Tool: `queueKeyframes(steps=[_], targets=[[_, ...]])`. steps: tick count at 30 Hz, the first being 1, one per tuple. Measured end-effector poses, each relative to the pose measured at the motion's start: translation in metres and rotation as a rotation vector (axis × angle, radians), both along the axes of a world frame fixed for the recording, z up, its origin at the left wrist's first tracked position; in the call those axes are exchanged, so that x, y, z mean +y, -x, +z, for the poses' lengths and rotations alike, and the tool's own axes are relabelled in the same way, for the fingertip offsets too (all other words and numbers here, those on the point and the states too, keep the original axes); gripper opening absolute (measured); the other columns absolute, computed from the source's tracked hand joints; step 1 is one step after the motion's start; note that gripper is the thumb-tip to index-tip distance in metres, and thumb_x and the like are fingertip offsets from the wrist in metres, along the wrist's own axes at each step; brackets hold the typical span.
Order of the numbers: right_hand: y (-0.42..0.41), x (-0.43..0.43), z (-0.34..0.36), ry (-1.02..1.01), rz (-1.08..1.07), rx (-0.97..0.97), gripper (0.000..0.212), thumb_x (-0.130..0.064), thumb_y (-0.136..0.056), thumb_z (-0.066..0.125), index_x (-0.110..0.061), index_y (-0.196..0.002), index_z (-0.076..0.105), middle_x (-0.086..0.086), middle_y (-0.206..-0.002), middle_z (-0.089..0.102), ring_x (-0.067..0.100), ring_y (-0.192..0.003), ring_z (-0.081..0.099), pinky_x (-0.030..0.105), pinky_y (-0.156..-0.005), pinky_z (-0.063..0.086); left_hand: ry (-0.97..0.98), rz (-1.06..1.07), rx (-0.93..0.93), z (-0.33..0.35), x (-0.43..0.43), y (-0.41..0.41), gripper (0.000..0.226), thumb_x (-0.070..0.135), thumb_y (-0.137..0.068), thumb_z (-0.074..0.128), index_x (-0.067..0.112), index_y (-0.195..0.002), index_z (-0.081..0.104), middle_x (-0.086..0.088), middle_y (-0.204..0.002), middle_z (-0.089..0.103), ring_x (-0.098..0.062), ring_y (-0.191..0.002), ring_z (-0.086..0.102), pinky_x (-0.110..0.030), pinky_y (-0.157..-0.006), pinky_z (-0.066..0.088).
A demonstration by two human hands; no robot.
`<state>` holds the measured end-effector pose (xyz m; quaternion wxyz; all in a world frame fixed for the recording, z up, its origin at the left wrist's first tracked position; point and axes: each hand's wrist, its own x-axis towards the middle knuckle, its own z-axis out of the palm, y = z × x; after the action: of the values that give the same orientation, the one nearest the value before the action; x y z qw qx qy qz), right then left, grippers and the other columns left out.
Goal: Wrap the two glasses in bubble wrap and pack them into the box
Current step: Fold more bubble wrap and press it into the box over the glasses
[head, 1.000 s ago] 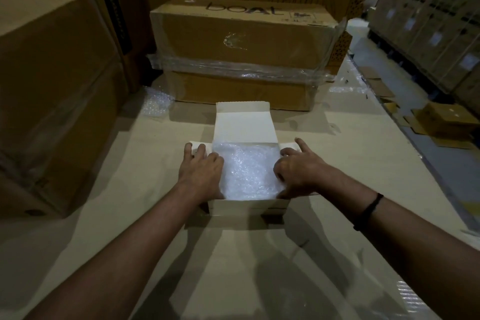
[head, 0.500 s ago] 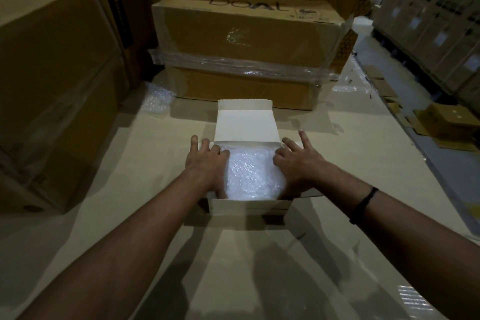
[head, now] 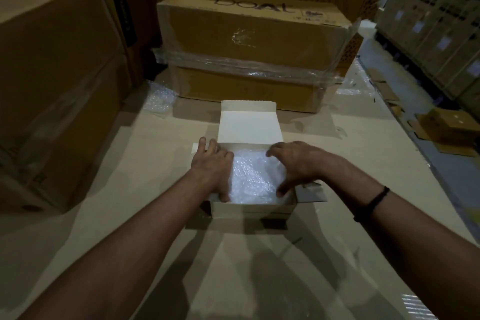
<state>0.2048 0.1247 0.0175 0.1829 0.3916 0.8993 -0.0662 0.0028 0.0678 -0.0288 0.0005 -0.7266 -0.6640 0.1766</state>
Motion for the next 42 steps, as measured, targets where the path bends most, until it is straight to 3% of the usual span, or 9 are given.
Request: queueKeyframes(steps=[5, 9, 13, 16, 21, 27, 32, 36, 42], targets=[[0.022, 0.017, -0.027, 0.151, -0.009, -0.070, 0.128, -0.062, -0.054, 0.084, -0.022, -0.154, 0.015, -0.003, -0.160, 0.021, 0.025, -0.142, 0.031, 0.042, -0.112, 0.035, 0.030, 0.013, -0.016, 0.003, 0.002, 0.000, 0.108, 0.058, -0.055, 0.081, 0.016, -0.141, 0.032, -0.010, -0.149, 0.037, -0.036, -0.141, 0.016, -0.058, -0.114, 0.000], [0.023, 0.027, -0.030, 0.204, -0.006, -0.114, 0.123, -0.061, -0.060, 0.082, -0.022, -0.155, 0.013, -0.002, -0.161, 0.019, 0.023, -0.143, 0.029, 0.039, -0.116, 0.029, 0.079, 0.033, -0.090, 0.005, 0.001, 0.007, 0.118, 0.058, -0.057, 0.082, 0.019, -0.149, 0.020, -0.009, -0.157, 0.026, -0.036, -0.146, 0.005, -0.058, -0.115, -0.004], [0.014, 0.021, -0.007, 0.222, -0.011, 0.192, 0.072, -0.055, -0.081, 0.068, -0.028, -0.144, 0.042, -0.002, -0.151, 0.040, 0.020, -0.134, 0.041, 0.039, -0.111, 0.035, 0.176, 0.063, -0.299, 0.017, 0.000, 0.020, 0.131, 0.052, -0.066, 0.082, 0.024, -0.155, -0.010, -0.002, -0.164, 0.003, -0.030, -0.149, -0.007, -0.052, -0.117, -0.007], [0.017, 0.007, -0.009, 0.071, 0.088, 0.370, 0.046, -0.050, -0.090, 0.058, -0.026, -0.129, 0.056, 0.002, -0.140, 0.050, 0.020, -0.124, 0.047, 0.038, -0.102, 0.042, 0.126, 0.057, -0.420, 0.026, -0.002, 0.026, 0.120, 0.055, -0.068, 0.079, 0.024, -0.155, 0.002, -0.001, -0.163, 0.010, -0.026, -0.149, -0.001, -0.050, -0.118, -0.005], [0.031, 0.004, -0.041, 0.035, -0.015, 0.310, 0.069, -0.062, -0.080, 0.065, -0.024, -0.133, 0.043, 0.003, -0.138, 0.049, 0.022, -0.118, 0.049, 0.034, -0.095, 0.042, 0.084, 0.014, -0.193, 0.012, -0.008, 0.016, 0.115, 0.071, -0.066, 0.070, 0.019, -0.153, 0.017, -0.005, -0.160, 0.022, -0.029, -0.149, 0.004, -0.056, -0.116, -0.004], [0.038, 0.001, -0.048, 0.033, -0.074, 0.320, 0.066, -0.056, -0.077, 0.071, -0.026, -0.128, 0.042, 0.002, -0.130, 0.055, 0.022, -0.109, 0.053, 0.031, -0.083, 0.040, 0.005, 0.014, -0.059, -0.003, -0.009, 0.007, 0.116, 0.070, -0.069, 0.068, 0.014, -0.153, 0.011, -0.010, -0.160, 0.018, -0.034, -0.149, 0.003, -0.059, -0.117, -0.001], [0.012, -0.008, -0.030, -0.039, 0.092, 0.414, 0.057, -0.066, -0.080, 0.058, -0.027, -0.121, 0.051, 0.002, -0.138, 0.048, 0.022, -0.116, 0.049, 0.034, -0.092, 0.043, -0.008, 0.021, -0.079, -0.007, -0.010, 0.009, 0.116, 0.070, -0.069, 0.067, 0.014, -0.153, 0.010, -0.010, -0.160, 0.017, -0.035, -0.148, 0.003, -0.059, -0.116, 0.000], [-0.009, -0.020, -0.029, -0.107, 0.232, 0.182, 0.050, -0.059, -0.085, 0.059, -0.037, -0.129, 0.047, 0.000, -0.152, 0.033, 0.023, -0.135, 0.034, 0.040, -0.111, 0.031, 0.001, 0.021, -0.080, -0.009, -0.007, 0.008, 0.117, 0.067, -0.068, 0.070, 0.015, -0.153, 0.010, -0.010, -0.161, 0.017, -0.035, -0.148, 0.002, -0.059, -0.116, 0.000], [0.006, -0.019, -0.043, -0.078, 0.273, 0.094, 0.051, -0.050, -0.091, 0.054, -0.034, -0.139, 0.044, 0.001, -0.152, 0.037, 0.024, -0.135, 0.038, 0.042, -0.109, 0.033, 0.000, 0.032, -0.056, -0.009, -0.007, 0.007, 0.115, 0.065, -0.068, 0.071, 0.014, -0.153, 0.011, -0.009, -0.160, 0.019, -0.035, -0.148, 0.003, -0.058, -0.115, 0.002]])
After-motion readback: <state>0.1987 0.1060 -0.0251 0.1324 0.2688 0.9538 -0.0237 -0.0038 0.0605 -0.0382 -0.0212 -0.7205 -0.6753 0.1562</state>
